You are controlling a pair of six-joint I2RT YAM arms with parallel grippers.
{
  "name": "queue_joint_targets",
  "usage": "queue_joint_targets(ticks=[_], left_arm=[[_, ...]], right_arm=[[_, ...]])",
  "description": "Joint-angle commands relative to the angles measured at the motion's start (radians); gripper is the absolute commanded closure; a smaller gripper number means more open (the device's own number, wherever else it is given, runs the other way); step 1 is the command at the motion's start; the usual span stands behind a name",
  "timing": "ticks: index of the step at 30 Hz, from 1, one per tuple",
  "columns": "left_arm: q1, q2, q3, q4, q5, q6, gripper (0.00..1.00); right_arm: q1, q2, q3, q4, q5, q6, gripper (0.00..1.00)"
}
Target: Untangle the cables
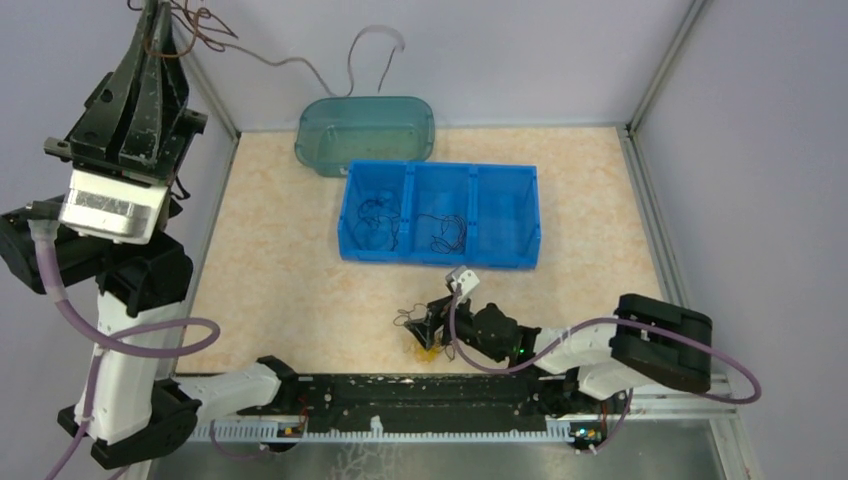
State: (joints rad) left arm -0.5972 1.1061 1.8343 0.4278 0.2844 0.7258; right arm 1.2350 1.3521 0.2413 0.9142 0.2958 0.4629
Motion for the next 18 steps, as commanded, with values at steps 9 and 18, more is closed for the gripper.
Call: queue_joint_targets(ticks=[9,18], left_arm=[[0.007,-0.104,-0.234,-0.323,0.212,-0.168,1.0],[0.007,-0.121,-0.572,-0.365,0.224,-0.215,1.0]], right_arm=[[0.006,-0.365,0.157,-0.261,0.085,-0.179,0.22],[0.004,-0.508,0.223,-0.469,0.501,-0.213,0.27]])
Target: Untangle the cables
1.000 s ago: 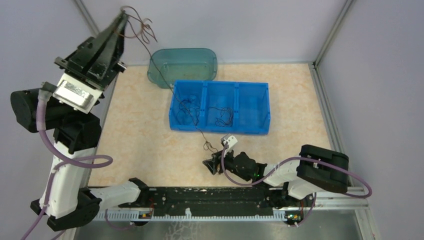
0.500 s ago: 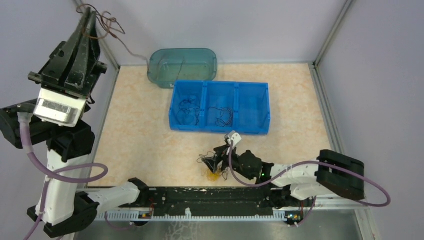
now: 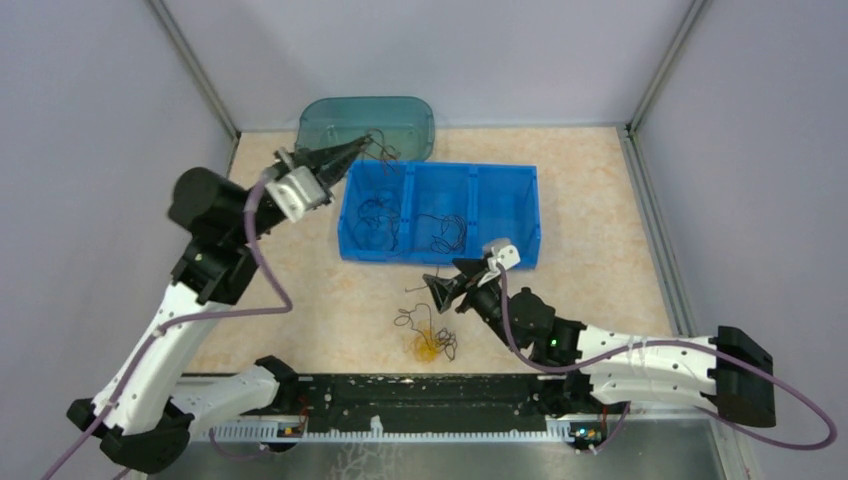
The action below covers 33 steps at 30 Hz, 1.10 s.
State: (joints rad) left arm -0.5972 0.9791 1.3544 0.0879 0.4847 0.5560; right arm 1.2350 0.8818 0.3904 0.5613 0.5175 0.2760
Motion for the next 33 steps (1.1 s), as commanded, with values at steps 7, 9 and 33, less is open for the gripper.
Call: queue_joint_targets(ticks=[7,9,33], left_arm=[[0.006,0.132,-0.191,0.085,-0.015,-0.052,1.0],[0.007,0.183,-0.183,0.109,-0.027,-0.059,1.0],[0.009,0.664,-0.041,0.228,-0.209,0.065,1.0]], right_arm=[[-0.034,-0.053,0.136,-0.292,0.547,0.023,0.32],[-0.057,-0.055,0.14,-0.317,0.568,0.025,0.32],[-0.129,-0.189,0.095,-0.35,0.539,0.018,0.33]])
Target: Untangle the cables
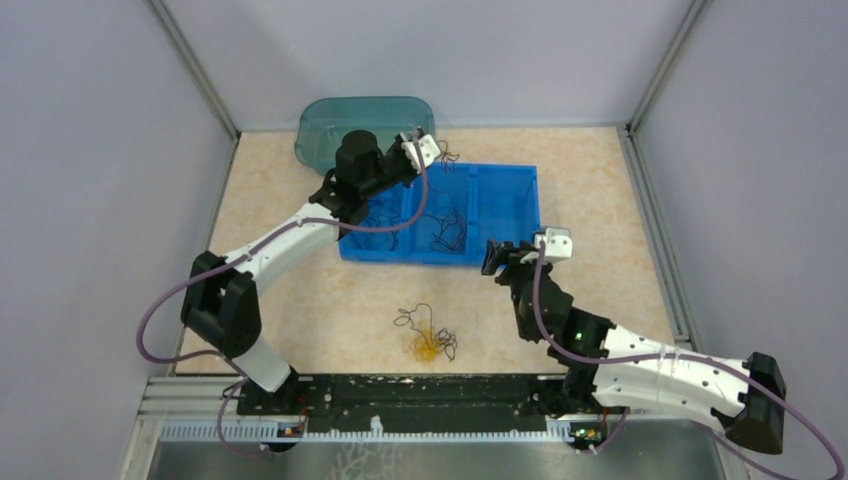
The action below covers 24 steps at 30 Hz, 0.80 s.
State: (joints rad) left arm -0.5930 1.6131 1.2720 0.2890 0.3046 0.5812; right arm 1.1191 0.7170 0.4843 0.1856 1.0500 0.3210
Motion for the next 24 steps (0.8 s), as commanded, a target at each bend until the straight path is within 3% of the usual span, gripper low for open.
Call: queue_joint_targets(ticks=[1,5,9,11,12,13,20,24], left_arm=[[0.004,0.039,0.053,-0.014,-0.011,0.049,0.97],[0.0,0.096,0.133,-0.275,0.026,0.06,0.91],[-0.002,0.073,0.088,-0.326,0.034,0.1,0.8],[-0.002,0.047,0.052,-0.32,0.035,0.117,0.44],[-0.003,0.04,0.049,-0.336,0.035,0.13,0.32],[-0.004,0.039,0.055,-0.36,0.029,0.138,0.28],[0.001,0.021,0.186,-0.542,0.009,0.11,0.09],[0.022,-0.063,0.169,-0.66,0.094,0.1,0.06]], right_arm=[[-0.014,-0.025,0.001,0.026,0.004,-0.029,0.33],[-0.016,-0.025,0.003,0.024,-0.016,-0.028,0.33],[-0.016,-0.025,0.015,0.002,-0.034,-0.017,0.33],[-0.016,-0.025,0.025,-0.011,-0.047,-0.01,0.33],[-0.016,-0.024,0.03,-0.015,-0.057,-0.009,0.33],[-0.016,-0.022,0.036,-0.022,-0.068,-0.005,0.33],[-0.016,0.034,0.115,-0.156,-0.192,0.058,0.32],[-0.016,0.056,0.122,-0.221,-0.394,0.104,0.34]])
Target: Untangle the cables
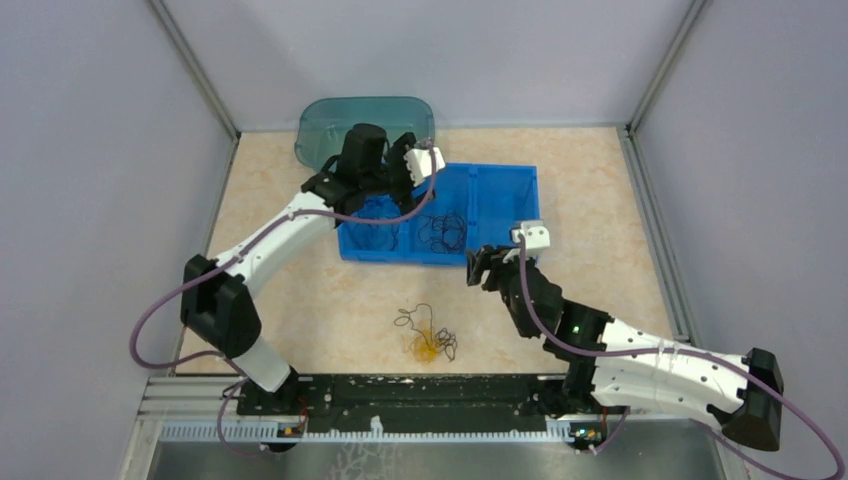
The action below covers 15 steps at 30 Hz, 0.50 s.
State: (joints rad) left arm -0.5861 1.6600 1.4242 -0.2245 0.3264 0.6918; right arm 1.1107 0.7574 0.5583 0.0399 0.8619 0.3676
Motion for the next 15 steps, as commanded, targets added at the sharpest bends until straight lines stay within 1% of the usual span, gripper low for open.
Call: queue_joint_targets(ticks=[1,5,7,9,11,15], left_arm=[[0.016,-0.139,-0.006,-0.188,0.1,0.008,0.05],[0.015,-0.302,-0.164,-0.289,0.218,0.085,0.04],[0.013,-0.383,-0.25,-0.329,0.263,0.129,0.05],[0.012,-0.453,-0.322,-0.344,0.283,0.15,0.05],[0.012,-0.51,-0.372,-0.355,0.293,0.155,0.05],[0.012,-0.592,-0.42,-0.364,0.305,0.153,0.06]], right_arm=[[-0.008,0.024,0.04,-0.084,-0.274,0.064,0.34],[-0.008,0.058,0.001,-0.116,-0.498,0.145,0.34],[-0.008,0.071,-0.041,-0.067,-0.588,0.184,0.34],[-0.007,0.092,-0.094,0.019,-0.665,0.217,0.34],[-0.008,0.128,-0.127,0.095,-0.708,0.233,0.34],[-0.008,0.252,-0.125,0.167,-0.725,0.243,0.36]])
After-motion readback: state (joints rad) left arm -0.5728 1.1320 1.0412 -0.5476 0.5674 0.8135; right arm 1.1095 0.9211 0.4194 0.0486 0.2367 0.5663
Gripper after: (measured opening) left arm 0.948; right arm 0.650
